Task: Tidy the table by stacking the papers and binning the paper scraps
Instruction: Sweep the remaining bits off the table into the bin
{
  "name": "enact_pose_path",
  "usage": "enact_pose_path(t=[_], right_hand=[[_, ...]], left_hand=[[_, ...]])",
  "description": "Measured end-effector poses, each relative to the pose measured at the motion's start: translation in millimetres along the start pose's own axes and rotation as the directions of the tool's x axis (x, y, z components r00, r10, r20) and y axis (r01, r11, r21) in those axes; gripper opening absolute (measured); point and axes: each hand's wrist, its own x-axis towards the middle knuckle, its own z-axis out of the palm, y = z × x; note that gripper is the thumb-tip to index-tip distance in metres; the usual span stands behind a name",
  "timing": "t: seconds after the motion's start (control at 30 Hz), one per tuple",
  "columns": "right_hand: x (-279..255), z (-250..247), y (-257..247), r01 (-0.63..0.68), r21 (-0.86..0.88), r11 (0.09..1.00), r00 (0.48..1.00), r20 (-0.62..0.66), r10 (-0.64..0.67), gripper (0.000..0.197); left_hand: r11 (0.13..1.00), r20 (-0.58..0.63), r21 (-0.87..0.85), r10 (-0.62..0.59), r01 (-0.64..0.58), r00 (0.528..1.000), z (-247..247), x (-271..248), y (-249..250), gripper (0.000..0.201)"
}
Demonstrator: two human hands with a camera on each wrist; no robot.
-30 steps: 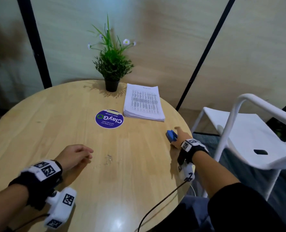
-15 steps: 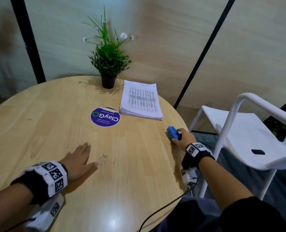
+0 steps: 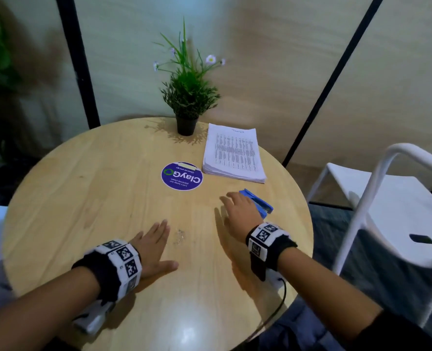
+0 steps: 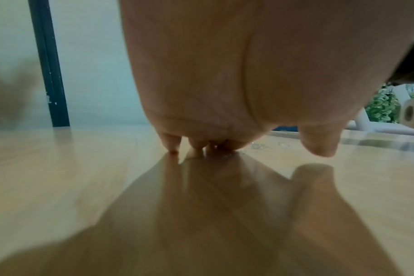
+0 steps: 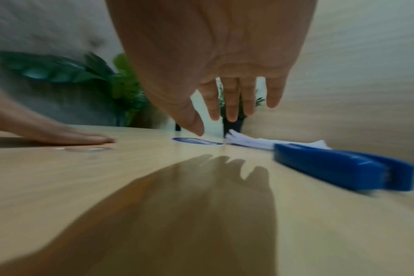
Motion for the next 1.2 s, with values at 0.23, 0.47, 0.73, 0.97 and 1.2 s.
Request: enact_pose_path(t=[0.23,0.47,0.73,0.97,1.2], right_hand=[[-8.6,19.6,-45.3,0.035,-0.171,0.985,0.888,0.458,0.048,0.088],[8.9,14.6,-46.7,0.197,-0.043,0.979,0.910,0.381,-0.166,0.063],[77.1,21.0,5.8,-0.233,-0.033,0.972,0.872,0.436,0.223,0.062],[47.1,18.4,-13.1,0.031,-0.025,0.999,0.878,0.479,-0.015,0.091],[-9.6,10.6,-55.3,0.377,-0.015,0.926,0.842,0.423,-0.336,0.065]], left_hand=[[0.999,-0.031,-0.031,0.016,-0.017,0.999,8.9,-3.3,-3.5,0.137],[0.998,-0.034,-0.029,0.051,-0.052,0.998,9.0,-2.8,-2.4,0.126],[0.988,-0.043,-0.071,0.136,-0.138,0.990,14.0,1.0,-13.6,0.132],[0.991,-0.058,-0.074,0.106,-0.110,0.993,15.1,-4.7,-10.4,0.118],[0.996,-0.097,-0.084,0.013,-0.021,0.995,7.2,-7.7,4.5,0.067]])
